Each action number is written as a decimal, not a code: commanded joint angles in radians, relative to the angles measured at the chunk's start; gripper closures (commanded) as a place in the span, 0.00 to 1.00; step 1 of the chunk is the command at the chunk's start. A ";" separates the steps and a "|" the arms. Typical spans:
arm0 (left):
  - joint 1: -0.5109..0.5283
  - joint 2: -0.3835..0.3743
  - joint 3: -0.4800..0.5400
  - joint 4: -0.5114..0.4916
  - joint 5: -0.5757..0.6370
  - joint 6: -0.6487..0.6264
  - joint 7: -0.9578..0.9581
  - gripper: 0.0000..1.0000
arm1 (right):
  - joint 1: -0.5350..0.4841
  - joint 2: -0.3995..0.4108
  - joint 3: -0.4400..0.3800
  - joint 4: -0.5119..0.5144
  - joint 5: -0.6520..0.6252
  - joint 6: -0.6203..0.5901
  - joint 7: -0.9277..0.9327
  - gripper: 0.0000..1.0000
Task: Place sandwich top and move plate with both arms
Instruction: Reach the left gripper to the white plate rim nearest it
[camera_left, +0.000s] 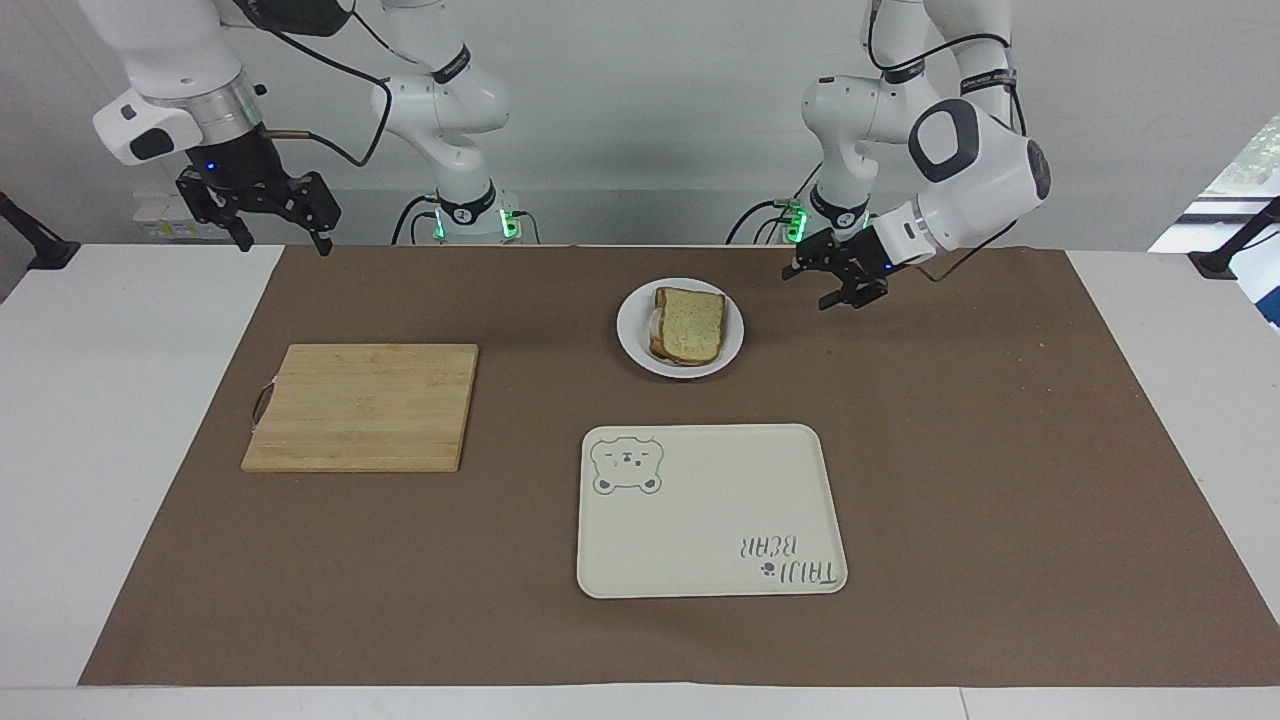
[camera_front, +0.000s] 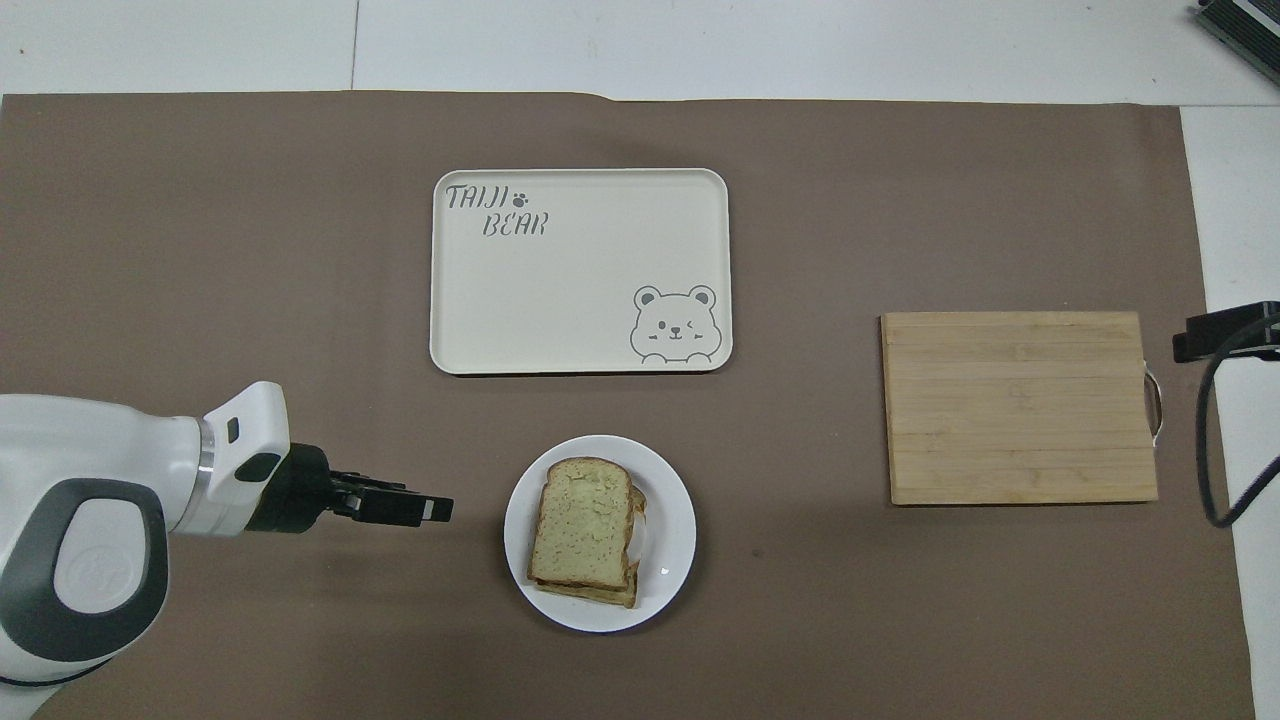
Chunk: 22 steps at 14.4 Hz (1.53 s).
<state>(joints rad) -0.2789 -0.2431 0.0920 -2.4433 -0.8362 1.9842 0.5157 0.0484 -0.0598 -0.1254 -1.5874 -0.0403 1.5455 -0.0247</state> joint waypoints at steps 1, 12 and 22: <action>-0.020 -0.021 0.014 -0.132 -0.099 0.077 0.110 0.14 | -0.001 -0.006 0.006 -0.008 -0.003 0.007 -0.015 0.00; -0.160 0.143 0.014 -0.201 -0.477 0.223 0.348 0.42 | 0.011 0.014 0.012 0.038 0.011 -0.031 0.077 0.00; -0.160 0.168 0.014 -0.238 -0.563 0.222 0.388 0.90 | 0.013 0.009 0.012 0.029 0.020 -0.024 0.075 0.00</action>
<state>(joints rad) -0.4234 -0.0718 0.1007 -2.6539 -1.3583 2.1877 0.8789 0.0601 -0.0541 -0.1145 -1.5654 -0.0337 1.5147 0.0347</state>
